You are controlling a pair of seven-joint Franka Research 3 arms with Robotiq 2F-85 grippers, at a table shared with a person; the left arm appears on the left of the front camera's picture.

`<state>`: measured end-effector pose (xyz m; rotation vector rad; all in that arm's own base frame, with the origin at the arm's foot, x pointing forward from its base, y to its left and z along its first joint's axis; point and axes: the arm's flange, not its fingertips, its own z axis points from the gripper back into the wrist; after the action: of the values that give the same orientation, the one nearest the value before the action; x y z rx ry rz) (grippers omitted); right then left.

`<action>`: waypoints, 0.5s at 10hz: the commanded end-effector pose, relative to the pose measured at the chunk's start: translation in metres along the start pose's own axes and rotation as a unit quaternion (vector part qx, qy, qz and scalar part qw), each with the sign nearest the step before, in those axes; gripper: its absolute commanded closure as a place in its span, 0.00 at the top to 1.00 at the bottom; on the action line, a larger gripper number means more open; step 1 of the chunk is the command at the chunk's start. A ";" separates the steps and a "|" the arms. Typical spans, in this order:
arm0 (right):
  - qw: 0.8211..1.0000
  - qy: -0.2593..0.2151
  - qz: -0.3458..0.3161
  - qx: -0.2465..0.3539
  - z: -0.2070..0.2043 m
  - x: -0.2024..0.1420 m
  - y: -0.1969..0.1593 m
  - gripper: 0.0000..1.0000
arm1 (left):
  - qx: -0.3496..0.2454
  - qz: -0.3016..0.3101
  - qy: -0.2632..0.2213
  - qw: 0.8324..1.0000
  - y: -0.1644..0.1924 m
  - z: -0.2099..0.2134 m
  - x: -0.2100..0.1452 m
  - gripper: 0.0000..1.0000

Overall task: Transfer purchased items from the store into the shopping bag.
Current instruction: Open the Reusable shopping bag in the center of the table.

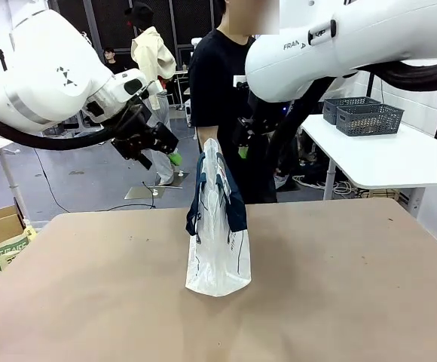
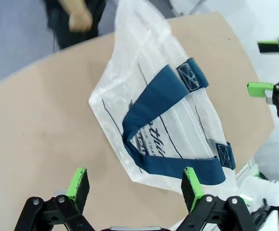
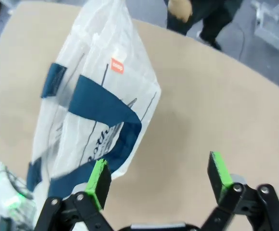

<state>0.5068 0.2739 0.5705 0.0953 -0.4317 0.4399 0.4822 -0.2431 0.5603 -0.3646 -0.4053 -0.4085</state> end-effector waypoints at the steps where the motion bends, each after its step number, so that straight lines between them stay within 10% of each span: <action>1: 0.995 0.047 -0.085 0.000 -0.003 0.037 0.008 1.00 | 0.000 0.089 0.043 0.995 -0.020 0.002 0.018 1.00; 5: 0.989 0.099 -0.112 0.013 -0.028 0.074 0.027 1.00 | -0.001 0.120 0.088 0.989 -0.038 -0.020 0.035 1.00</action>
<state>0.5538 0.3184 0.5702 0.1333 -0.2334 0.2312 0.4866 -0.2889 0.5651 -0.3881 -0.2021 -0.2089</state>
